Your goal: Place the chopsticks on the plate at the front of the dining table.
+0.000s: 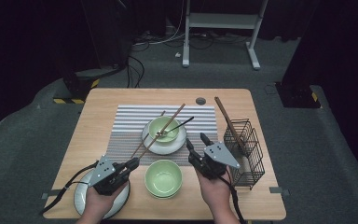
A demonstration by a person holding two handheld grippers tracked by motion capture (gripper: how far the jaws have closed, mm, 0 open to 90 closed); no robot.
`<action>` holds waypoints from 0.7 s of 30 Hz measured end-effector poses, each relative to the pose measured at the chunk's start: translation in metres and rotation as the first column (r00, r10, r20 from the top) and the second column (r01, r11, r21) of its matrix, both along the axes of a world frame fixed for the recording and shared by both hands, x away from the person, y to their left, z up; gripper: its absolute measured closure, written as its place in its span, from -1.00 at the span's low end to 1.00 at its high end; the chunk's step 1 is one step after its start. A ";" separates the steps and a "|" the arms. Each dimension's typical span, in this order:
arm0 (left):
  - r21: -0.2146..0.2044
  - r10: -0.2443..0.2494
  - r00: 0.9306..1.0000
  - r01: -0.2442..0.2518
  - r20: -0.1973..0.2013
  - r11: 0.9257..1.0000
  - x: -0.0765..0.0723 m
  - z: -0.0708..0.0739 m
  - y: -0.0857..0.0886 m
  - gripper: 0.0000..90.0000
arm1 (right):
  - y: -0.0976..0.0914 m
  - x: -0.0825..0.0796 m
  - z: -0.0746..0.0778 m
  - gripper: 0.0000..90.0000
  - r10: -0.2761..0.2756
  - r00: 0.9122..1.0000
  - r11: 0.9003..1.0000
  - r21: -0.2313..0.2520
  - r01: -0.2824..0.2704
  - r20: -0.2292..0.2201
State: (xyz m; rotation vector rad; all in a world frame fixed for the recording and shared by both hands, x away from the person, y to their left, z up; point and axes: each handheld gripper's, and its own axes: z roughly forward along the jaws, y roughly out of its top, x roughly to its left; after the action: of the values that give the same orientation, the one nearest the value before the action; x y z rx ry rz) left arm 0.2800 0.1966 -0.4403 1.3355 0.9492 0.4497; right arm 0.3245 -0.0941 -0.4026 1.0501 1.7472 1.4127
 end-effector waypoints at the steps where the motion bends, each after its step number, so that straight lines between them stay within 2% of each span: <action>1: -0.002 0.002 1.000 -0.002 -0.001 1.000 0.000 0.000 0.000 0.89 | -0.001 -0.001 -0.002 0.05 0.000 1.000 1.000 -0.007 0.000 0.001; 5: 0.003 0.005 1.000 -0.005 -0.002 1.000 0.001 0.000 0.001 0.89 | -0.004 -0.004 -0.014 0.03 -0.013 1.000 0.999 -0.035 0.012 -0.015; 11: 0.004 0.006 1.000 -0.006 -0.009 1.000 0.001 -0.001 -0.001 0.89 | -0.009 -0.007 -0.033 0.01 -0.028 0.998 0.998 -0.053 0.025 -0.056; 15: 0.010 0.006 1.000 -0.006 -0.012 1.000 0.002 -0.001 0.000 0.89 | -0.008 -0.008 -0.043 0.00 -0.032 0.997 0.996 -0.082 0.026 -0.064; 21: 0.007 0.012 1.000 -0.012 -0.013 1.000 0.002 -0.001 0.001 0.89 | -0.007 -0.008 -0.053 -0.01 -0.033 0.996 0.995 -0.093 0.026 -0.079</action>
State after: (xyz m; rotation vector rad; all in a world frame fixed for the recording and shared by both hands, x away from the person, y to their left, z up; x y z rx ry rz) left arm 0.2820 0.1973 -0.4409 1.3413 0.9675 0.4542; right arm 0.3163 -0.1009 -0.4558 1.0919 1.8282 1.2756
